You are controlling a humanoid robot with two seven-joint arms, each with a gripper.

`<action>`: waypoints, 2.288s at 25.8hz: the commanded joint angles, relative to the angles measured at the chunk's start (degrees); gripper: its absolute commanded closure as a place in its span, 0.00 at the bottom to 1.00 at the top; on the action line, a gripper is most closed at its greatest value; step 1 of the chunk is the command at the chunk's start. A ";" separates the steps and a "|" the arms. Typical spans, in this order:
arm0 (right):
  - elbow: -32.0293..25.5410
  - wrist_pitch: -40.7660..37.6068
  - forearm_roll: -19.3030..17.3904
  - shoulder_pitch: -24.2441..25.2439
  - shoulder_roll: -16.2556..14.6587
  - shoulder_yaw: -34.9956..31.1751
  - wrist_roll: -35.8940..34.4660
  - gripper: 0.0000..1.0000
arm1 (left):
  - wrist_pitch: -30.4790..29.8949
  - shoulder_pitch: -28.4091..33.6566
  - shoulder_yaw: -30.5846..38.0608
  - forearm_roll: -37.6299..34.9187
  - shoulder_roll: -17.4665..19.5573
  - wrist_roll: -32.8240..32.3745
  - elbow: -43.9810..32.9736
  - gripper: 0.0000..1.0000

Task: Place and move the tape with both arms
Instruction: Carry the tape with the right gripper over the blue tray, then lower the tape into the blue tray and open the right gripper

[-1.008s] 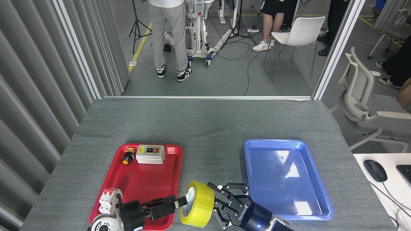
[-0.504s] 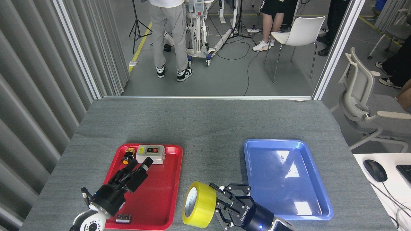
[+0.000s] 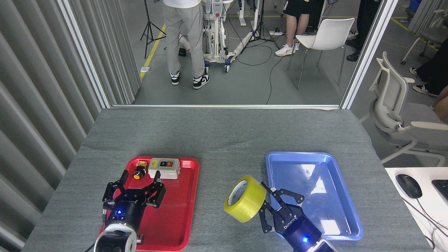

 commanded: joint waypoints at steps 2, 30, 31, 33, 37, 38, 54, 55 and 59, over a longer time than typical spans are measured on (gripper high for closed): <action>-0.40 -0.52 -0.02 3.27 3.16 -11.15 7.06 0.89 | 1.48 0.76 -2.21 -1.63 -1.02 0.07 -0.66 0.00; 6.89 0.44 -52.22 -11.67 -10.20 -12.90 59.44 0.91 | 0.60 1.90 -1.95 4.87 0.92 -0.02 1.09 0.00; 9.00 0.88 -52.40 -13.78 -10.03 -12.90 60.85 0.91 | 0.69 1.90 -1.95 4.87 0.92 0.07 1.09 0.00; 13.75 1.15 -52.49 -18.08 -9.67 -12.64 64.36 0.91 | 0.77 1.90 -1.95 4.87 1.18 0.34 1.09 0.00; 23.94 0.44 -52.40 -25.64 -7.48 -8.77 70.25 0.91 | 0.86 1.82 -1.95 4.96 1.71 0.51 1.36 0.00; 25.44 0.00 -52.40 -26.87 -7.04 -7.63 70.51 0.90 | 0.86 1.73 -1.95 4.96 1.88 0.51 1.80 0.00; 24.65 -8.79 -67.43 -26.26 -11.26 -4.03 88.18 0.90 | 1.74 1.55 -1.95 4.78 1.88 0.60 2.06 0.00; 24.65 -8.79 -67.69 -26.26 -11.52 -3.94 88.27 0.90 | 1.92 1.55 -1.95 4.69 1.88 0.60 2.06 0.00; 24.82 -8.52 -67.78 -26.26 -11.43 -1.74 88.09 0.91 | 2.00 1.47 -1.95 4.69 1.71 0.60 2.15 0.00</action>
